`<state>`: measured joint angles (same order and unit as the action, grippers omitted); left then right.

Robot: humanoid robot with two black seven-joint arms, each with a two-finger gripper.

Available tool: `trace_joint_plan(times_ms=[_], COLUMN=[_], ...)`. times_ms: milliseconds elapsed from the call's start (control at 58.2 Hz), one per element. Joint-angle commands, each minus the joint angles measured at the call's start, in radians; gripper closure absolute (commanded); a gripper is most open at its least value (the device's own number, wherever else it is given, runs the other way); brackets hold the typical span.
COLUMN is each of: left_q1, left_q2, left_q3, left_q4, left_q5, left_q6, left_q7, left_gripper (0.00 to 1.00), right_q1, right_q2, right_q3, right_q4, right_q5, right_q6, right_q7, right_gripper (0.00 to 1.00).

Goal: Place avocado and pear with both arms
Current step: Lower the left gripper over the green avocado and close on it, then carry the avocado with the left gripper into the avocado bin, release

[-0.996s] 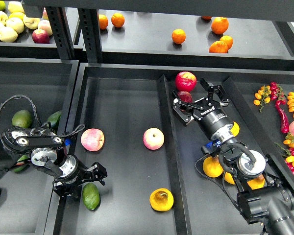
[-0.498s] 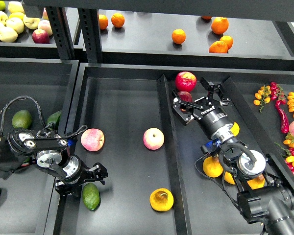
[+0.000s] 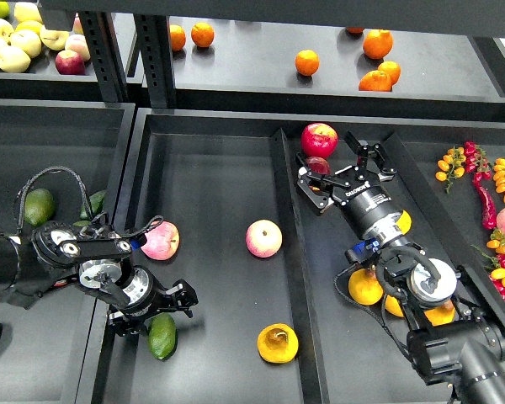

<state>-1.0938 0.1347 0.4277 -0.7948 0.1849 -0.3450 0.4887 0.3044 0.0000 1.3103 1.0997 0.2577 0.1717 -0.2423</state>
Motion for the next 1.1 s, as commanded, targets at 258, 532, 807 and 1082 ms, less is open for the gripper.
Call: trace_joint_plan(times_ms=[258,532,807,1082], left_q1=[0.011,0.008,0.006,0.012], left_q2=[-0.01,-0.01,-0.01,0.002], left_q3=[0.031,0.037,0.037,0.023], left_q4=[0.005,0.005,0.0,0.005], left_q5=[-0.002,-0.03,-0.065,-0.071], left_q6=[-0.002,-0.009,-0.029,-0.106], left_q7=[0.0,0.0,0.0,0.0], left_gripper=[0.1,0.21,0.46,0.77], right_q1=[-0.005,-0.007,-0.008,-0.019], right_q2=[0.0,0.0,0.0,0.0], right_q3=[0.001,0.001,0.001,0.001], right_q4=[0.003,0.003,0.002,0.002], right_q5=[0.002,0.002,0.002,0.002], right_q6=[0.0,0.002,0.026,0.035], right_q7=[0.0,0.0,0.0,-0.002], right_gripper=[0.01,0.0,0.0,0.0])
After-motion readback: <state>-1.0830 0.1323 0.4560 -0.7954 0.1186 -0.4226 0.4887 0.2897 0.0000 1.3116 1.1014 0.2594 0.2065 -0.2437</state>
